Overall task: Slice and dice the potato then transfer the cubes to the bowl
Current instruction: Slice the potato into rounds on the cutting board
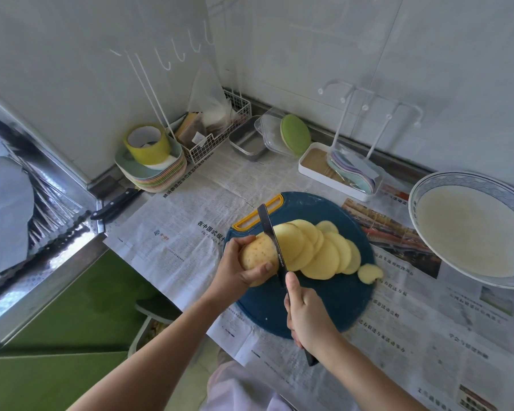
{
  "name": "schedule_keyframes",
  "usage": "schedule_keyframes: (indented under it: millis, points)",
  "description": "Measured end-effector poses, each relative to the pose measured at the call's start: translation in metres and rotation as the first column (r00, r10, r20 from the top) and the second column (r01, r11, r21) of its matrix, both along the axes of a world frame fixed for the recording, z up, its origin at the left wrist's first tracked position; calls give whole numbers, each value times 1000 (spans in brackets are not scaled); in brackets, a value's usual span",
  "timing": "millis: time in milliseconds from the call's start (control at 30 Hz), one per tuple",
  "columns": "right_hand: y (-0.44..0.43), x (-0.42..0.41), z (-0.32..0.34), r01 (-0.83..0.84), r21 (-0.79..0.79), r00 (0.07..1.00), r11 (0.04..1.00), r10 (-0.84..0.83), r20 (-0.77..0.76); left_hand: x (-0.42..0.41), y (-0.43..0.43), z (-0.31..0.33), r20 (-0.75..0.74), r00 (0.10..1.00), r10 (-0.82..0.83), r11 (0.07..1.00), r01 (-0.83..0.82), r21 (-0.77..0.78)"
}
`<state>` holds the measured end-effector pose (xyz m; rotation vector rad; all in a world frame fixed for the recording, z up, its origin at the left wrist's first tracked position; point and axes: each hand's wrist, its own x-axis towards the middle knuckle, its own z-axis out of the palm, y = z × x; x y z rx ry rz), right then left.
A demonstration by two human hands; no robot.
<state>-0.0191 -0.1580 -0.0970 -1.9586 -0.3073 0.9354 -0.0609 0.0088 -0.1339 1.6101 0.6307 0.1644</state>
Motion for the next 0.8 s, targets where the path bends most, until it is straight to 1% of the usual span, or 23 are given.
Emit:
schedule_keyframes:
  millis: [133, 300, 400, 633, 700, 800]
  points:
    - [3, 0, -4, -2, -3, 1000, 1000, 2, -10, 1, 1, 2, -3, 1000, -4, 999, 4, -39]
    - [12, 4, -8, -9, -54, 1000, 999, 9, 2, 2, 4, 2, -30, 1000, 6, 996, -9, -90]
    - [14, 4, -9, -15, -44, 1000, 999, 14, -3, 3, 5, 3, -39, 999, 11, 995, -15, -100]
    - [18, 10, -4, -31, -47, 999, 998, 30, -12, 3, 8, 4, -54, 998, 29, 978, -40, -206]
    - [21, 8, -5, -33, -43, 999, 999, 34, 20, 3, 11, 6, -58, 998, 34, 967, -47, -250]
    - [25, 7, -8, -70, -54, 991, 996, 76, 115, 5, 17, 6, -68, 997, 35, 955, -53, -292]
